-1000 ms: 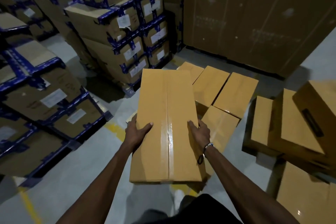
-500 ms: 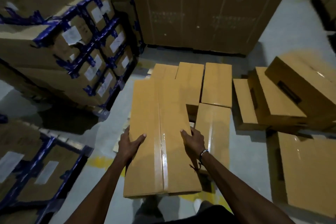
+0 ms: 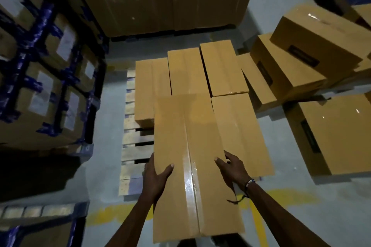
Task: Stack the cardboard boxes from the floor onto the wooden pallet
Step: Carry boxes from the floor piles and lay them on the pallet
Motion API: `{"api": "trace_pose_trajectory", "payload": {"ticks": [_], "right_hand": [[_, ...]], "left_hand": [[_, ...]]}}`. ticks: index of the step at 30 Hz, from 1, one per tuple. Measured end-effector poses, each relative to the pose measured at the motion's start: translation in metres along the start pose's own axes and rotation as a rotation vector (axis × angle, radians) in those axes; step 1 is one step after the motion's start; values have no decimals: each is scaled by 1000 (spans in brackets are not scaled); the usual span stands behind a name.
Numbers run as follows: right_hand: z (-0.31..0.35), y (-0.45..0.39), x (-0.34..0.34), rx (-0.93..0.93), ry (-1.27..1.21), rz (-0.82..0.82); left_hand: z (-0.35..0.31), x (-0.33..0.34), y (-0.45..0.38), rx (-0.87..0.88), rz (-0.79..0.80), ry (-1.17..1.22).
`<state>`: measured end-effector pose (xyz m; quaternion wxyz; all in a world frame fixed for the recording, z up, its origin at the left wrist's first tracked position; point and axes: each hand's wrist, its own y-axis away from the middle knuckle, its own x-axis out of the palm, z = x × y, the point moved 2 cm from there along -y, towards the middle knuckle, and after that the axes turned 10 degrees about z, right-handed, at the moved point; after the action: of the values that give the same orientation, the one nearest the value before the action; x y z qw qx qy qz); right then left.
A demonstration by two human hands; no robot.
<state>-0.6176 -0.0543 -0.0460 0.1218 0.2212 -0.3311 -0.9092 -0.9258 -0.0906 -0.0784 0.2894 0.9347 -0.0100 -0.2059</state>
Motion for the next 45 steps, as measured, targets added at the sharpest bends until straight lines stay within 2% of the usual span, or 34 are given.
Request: {"api": "trace_pose_trajectory", "payload": {"ticks": [9,17,25,34,45], "right_hand": [[-83,-124,4,43,-10,-32],[-153,-191,7,63,28,2],[-164,-213,13,26,145,10],[-161,-272,21,97,326,-55],[-179,-300,32,41,394,-113]], "left_hand": [[44,66,-108,8,88,46],[121,126,-158,-106,88,48],[129,134,-191,-79,124,18],[134,138,-237,-60,143,14],[155,159,-261,13,123,-42]]}}
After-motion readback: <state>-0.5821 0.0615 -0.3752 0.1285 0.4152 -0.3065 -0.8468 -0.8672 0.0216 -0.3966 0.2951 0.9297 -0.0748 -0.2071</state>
